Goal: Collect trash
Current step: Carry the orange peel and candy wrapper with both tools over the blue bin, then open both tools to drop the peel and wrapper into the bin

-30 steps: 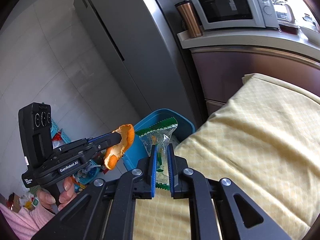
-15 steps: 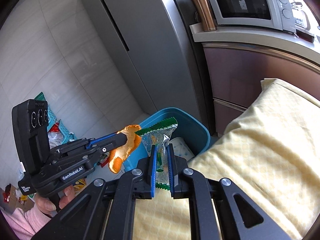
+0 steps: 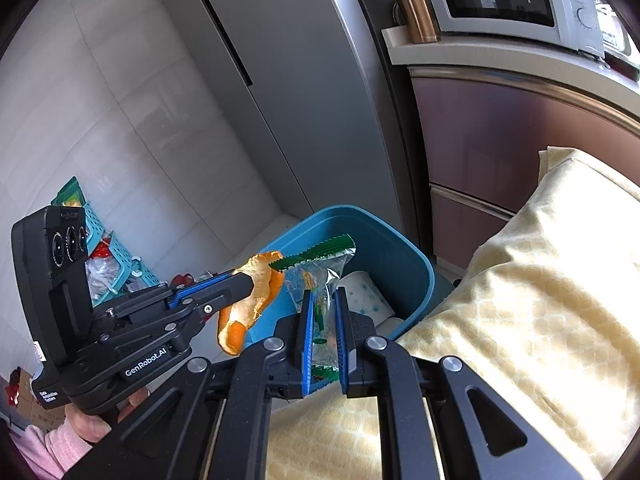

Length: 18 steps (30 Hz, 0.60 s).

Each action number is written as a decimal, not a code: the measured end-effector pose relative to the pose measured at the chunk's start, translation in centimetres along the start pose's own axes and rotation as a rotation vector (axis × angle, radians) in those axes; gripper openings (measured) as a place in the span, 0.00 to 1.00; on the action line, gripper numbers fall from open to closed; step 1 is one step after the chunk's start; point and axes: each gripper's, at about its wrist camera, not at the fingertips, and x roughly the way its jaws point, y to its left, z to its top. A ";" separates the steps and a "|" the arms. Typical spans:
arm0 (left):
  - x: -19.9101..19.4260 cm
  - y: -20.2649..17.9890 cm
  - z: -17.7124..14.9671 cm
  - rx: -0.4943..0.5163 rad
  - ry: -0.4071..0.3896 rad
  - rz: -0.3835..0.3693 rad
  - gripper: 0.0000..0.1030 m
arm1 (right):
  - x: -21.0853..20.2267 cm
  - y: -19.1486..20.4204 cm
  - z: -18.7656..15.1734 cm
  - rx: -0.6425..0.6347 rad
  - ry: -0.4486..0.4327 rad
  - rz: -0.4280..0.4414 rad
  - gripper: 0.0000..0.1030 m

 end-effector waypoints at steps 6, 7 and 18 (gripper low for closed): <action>1.2 0.1 -0.2 -0.004 0.018 0.023 0.10 | 1.5 0.0 0.1 0.008 0.030 -0.009 0.09; 1.4 0.2 -0.2 -0.005 0.022 0.026 0.10 | 1.8 0.0 0.1 0.010 0.035 -0.009 0.09; 3.2 0.2 -0.5 -0.012 0.046 0.050 0.10 | 3.6 0.0 0.4 0.019 0.082 -0.020 0.09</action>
